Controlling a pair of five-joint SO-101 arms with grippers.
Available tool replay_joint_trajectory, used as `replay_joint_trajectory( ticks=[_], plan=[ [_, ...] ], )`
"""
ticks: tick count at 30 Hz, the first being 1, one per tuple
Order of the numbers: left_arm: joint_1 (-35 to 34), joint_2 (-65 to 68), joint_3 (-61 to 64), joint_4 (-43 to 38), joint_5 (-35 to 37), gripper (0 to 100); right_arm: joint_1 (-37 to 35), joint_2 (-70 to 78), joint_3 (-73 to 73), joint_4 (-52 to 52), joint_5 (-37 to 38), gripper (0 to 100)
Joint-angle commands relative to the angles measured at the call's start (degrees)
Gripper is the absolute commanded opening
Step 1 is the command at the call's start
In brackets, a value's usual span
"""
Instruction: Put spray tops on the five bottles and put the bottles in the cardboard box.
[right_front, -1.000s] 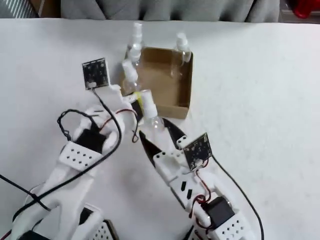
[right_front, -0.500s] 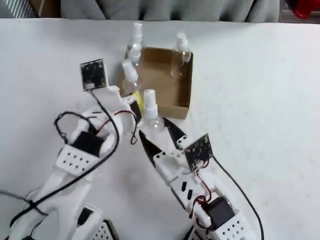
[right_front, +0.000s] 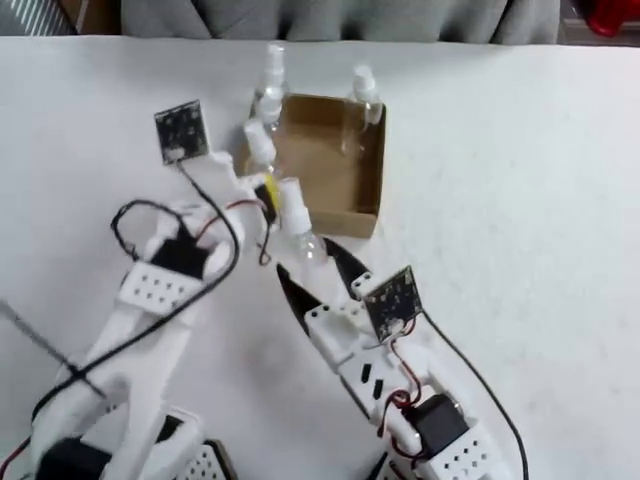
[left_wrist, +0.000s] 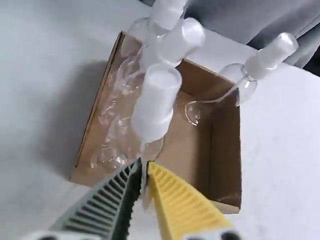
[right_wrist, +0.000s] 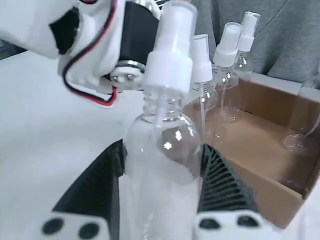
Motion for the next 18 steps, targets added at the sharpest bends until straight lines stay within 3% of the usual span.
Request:
replay_joint_trajectory(
  ticks=[1,9,18],
  plan=[
    [-1.98,5.85,-7.82,-1.49,0.53,2,-2.07,-0.66,-5.19,3.38,0.44,1.5],
    [-1.27,6.29,-8.53,-0.62,0.53,2,-4.70,-0.66,-6.33,6.20,0.44,1.5],
    [4.97,-5.23,-8.35,10.99,0.53,2,-4.70,-0.66,-6.15,6.11,0.44,1.5]
  ],
)
